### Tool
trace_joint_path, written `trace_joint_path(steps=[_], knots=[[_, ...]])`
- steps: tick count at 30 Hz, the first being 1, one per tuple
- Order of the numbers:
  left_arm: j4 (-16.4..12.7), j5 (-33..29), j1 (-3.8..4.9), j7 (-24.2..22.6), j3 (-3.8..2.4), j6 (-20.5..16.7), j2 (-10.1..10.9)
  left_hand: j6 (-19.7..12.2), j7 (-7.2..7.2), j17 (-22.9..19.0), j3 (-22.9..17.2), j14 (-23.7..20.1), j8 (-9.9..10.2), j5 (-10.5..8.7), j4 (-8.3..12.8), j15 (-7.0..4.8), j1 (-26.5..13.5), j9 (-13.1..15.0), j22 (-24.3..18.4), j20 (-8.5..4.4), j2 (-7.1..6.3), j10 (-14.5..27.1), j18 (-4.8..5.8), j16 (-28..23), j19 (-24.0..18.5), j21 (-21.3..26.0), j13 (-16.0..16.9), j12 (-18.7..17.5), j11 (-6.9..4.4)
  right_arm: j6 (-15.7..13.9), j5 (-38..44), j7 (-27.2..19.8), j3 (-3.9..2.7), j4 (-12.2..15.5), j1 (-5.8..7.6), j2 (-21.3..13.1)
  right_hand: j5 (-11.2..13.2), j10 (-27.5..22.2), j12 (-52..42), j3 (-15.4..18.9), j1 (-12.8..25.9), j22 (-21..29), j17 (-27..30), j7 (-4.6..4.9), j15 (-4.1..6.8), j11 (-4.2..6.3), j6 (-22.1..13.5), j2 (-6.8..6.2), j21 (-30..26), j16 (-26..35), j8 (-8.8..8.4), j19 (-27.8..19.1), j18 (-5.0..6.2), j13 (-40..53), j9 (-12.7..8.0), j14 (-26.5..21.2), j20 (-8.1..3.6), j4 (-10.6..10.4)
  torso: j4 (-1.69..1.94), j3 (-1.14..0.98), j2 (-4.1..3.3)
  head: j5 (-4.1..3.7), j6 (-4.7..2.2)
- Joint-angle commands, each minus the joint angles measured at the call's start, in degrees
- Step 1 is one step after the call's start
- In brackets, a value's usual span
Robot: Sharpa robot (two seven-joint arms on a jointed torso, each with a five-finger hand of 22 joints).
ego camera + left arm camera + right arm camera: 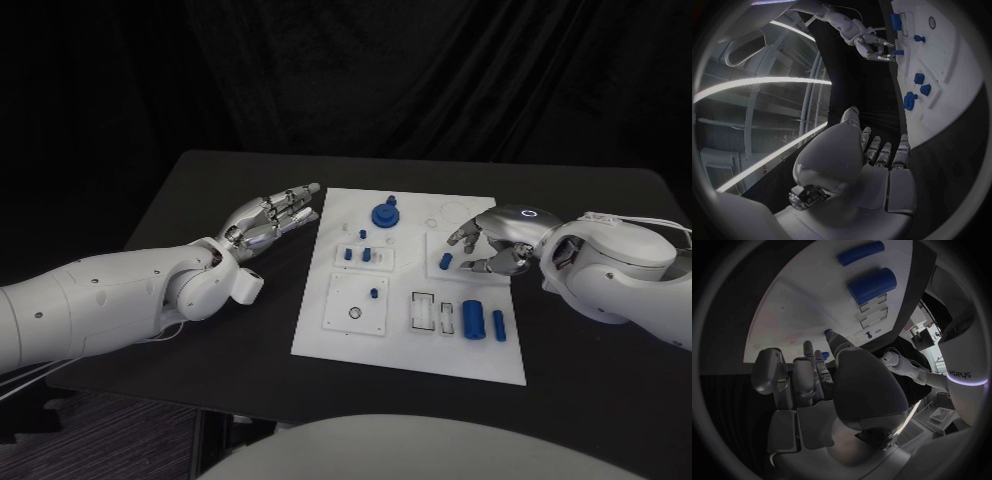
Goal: Assemble the parts on the task board
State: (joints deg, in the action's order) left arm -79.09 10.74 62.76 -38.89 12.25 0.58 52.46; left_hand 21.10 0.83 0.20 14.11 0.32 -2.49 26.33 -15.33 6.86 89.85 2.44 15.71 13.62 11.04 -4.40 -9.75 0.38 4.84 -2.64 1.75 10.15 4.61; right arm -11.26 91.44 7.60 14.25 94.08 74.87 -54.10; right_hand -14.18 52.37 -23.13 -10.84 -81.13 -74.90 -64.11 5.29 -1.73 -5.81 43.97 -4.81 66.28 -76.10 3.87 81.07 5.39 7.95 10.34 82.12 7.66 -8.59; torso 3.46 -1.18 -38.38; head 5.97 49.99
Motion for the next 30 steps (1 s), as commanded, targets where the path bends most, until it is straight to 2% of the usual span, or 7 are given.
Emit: trace_joint_path(steps=[1, 5, 10, 20, 30], knots=[[0.0, -0.3, -0.11, -4.5, -0.05, 0.0, -0.2, 0.0, -0.04, 0.0, -0.2, 0.2, 0.0, 0.39, 0.3, 0.24, 0.6, 0.1, 0.0, 0.16, -0.15, -0.1, -0.63, -0.2, 0.4, 0.0, 0.0, 0.2, 0.28, 0.2, -0.3, -0.3, -0.03, -0.2, -0.18, 0.3, -0.3, 1.0, 0.1, -0.4, -0.4, -8.9, -0.2, -0.56, 0.61, 0.14, 0.0, -0.20, 0.5, -0.2, -0.04, 0.1, -0.67, 0.1, -0.1, 0.1, -0.47, 0.2, 0.03, 0.01, 0.01, -0.05, 0.01], [0.1, -0.3, -0.15, -4.5, -0.05, 0.1, -0.2, 0.0, -0.04, 0.0, -0.2, 0.2, 0.0, 0.39, 0.3, 0.24, 0.6, 0.1, 0.0, 0.16, -0.15, -0.1, -0.63, -0.2, 0.4, 0.0, 0.0, 0.2, 0.28, 0.8, -0.3, -0.3, -0.04, -0.5, -0.21, 0.7, -0.4, 2.7, 0.1, -1.0, -0.3, -8.9, -0.2, -0.79, 1.03, 0.64, 0.2, -0.20, 0.7, -0.2, 0.09, 0.2, -0.71, 0.3, -0.2, 0.2, -0.84, 0.2, 0.03, 0.03, 0.02, 0.00, 0.01], [0.3, -0.3, -0.23, -4.4, -0.05, 0.2, -0.3, 0.1, 0.06, 0.0, -0.3, 0.2, 0.0, 0.44, 0.3, 0.29, 0.7, 0.1, 0.0, 0.19, -0.12, -0.1, -0.62, -0.2, 0.4, 0.0, 0.0, 0.2, 0.31, 1.7, -0.3, -0.4, -0.04, -1.0, -0.36, 1.4, -1.3, 3.9, 0.5, -2.2, -0.6, -9.1, -0.7, -0.60, 1.47, 1.09, 1.8, -0.24, 1.3, -0.4, 0.75, 0.5, -0.83, 0.5, 0.2, 0.6, -1.32, 0.5, 0.00, 0.01, 0.03, -0.37, 0.01], [0.4, -0.3, -0.40, -4.4, -0.05, 0.3, -0.4, 0.1, 0.21, 0.0, -0.3, 0.2, 0.0, 0.47, 0.4, 0.32, 0.8, 0.1, 0.0, 0.21, -0.10, 0.0, -0.61, -0.2, 0.4, 0.0, 0.0, 0.2, 0.29, 2.1, -0.3, -0.8, -0.05, -1.9, -0.83, 2.8, -1.9, 4.3, 1.0, -3.2, -0.7, -9.1, -0.7, -0.78, 1.56, 1.15, 3.5, -0.51, 1.3, -0.4, 1.45, 0.6, -0.85, 0.7, 0.7, 0.7, -1.48, 0.8, 0.02, 0.04, 0.05, -0.23, 0.01], [0.5, -0.3, -0.56, -4.3, -0.05, 0.4, -0.4, 0.1, 0.22, 0.0, -0.3, 0.2, 0.0, 0.49, 0.5, 0.33, 0.8, 0.1, 0.0, 0.22, -0.11, 0.0, -0.61, -0.2, 0.4, 0.0, 0.0, 0.1, 0.31, 3.0, -0.3, -0.8, -0.06, -2.1, -0.92, 3.7, -1.4, 4.8, 0.9, -3.4, -0.3, -9.1, -0.6, -1.13, 1.67, 1.29, 4.2, -0.93, 1.3, -0.3, 1.75, 0.6, -0.85, 1.1, 1.1, 0.8, -1.57, 0.8, 0.01, 0.01, 0.03, -0.16, 0.01]])
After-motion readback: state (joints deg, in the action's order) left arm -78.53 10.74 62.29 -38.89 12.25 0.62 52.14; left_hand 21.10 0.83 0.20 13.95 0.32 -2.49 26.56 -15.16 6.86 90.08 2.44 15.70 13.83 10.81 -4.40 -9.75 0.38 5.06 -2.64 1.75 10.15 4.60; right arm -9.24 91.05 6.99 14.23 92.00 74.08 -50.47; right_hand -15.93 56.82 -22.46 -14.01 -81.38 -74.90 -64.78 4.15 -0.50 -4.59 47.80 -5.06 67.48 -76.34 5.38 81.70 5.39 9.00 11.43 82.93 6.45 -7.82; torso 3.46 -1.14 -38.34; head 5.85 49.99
